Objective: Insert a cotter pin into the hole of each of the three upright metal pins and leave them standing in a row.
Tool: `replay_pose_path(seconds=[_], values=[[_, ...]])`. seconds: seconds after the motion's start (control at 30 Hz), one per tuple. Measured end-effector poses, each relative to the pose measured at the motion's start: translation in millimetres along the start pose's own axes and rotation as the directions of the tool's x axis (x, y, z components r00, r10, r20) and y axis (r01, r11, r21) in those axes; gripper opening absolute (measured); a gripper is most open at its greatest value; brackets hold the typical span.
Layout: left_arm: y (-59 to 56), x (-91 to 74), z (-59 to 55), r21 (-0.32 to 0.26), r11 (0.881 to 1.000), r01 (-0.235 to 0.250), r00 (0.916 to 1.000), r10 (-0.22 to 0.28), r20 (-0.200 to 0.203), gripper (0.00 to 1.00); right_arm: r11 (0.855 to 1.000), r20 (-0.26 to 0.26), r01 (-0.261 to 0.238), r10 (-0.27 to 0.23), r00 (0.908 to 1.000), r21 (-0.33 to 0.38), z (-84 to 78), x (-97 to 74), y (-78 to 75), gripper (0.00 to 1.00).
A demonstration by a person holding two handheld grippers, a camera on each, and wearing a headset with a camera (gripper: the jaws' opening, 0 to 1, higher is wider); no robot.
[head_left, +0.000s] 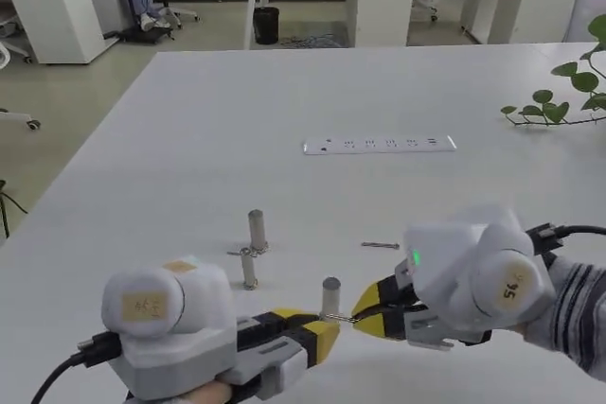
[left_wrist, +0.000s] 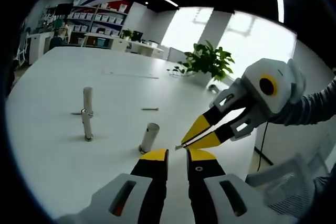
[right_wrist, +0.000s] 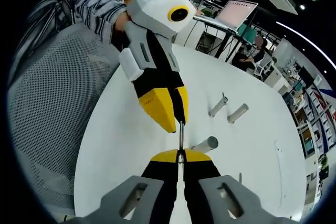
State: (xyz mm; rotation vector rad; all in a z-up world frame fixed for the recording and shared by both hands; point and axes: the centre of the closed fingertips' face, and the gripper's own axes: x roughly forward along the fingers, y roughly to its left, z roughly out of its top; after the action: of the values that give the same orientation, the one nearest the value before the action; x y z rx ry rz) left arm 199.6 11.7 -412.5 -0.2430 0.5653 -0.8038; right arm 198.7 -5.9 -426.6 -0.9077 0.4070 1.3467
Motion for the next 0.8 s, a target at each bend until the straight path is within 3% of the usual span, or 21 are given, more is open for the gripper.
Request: replay_pose_path(seconds=[0.5, 0.8], values=[[-6.7, 0.3, 1.8, -0.032, 0.999, 0.036, 0.9993, -0.036, 0.010, 0.00, 0.998, 0.000, -0.007, 0.007, 1.0000, -0.060, 7.9, -0.8, 2.7, 0.00], [-10.8, -1.2, 1.7, 0.080, 0.994, 0.068, 0.9977, -0.068, -0.002, 0.00, 0.999, 0.008, -0.005, 0.005, 1.0000, -0.046, 8.5, -1.7, 2.9, 0.00]])
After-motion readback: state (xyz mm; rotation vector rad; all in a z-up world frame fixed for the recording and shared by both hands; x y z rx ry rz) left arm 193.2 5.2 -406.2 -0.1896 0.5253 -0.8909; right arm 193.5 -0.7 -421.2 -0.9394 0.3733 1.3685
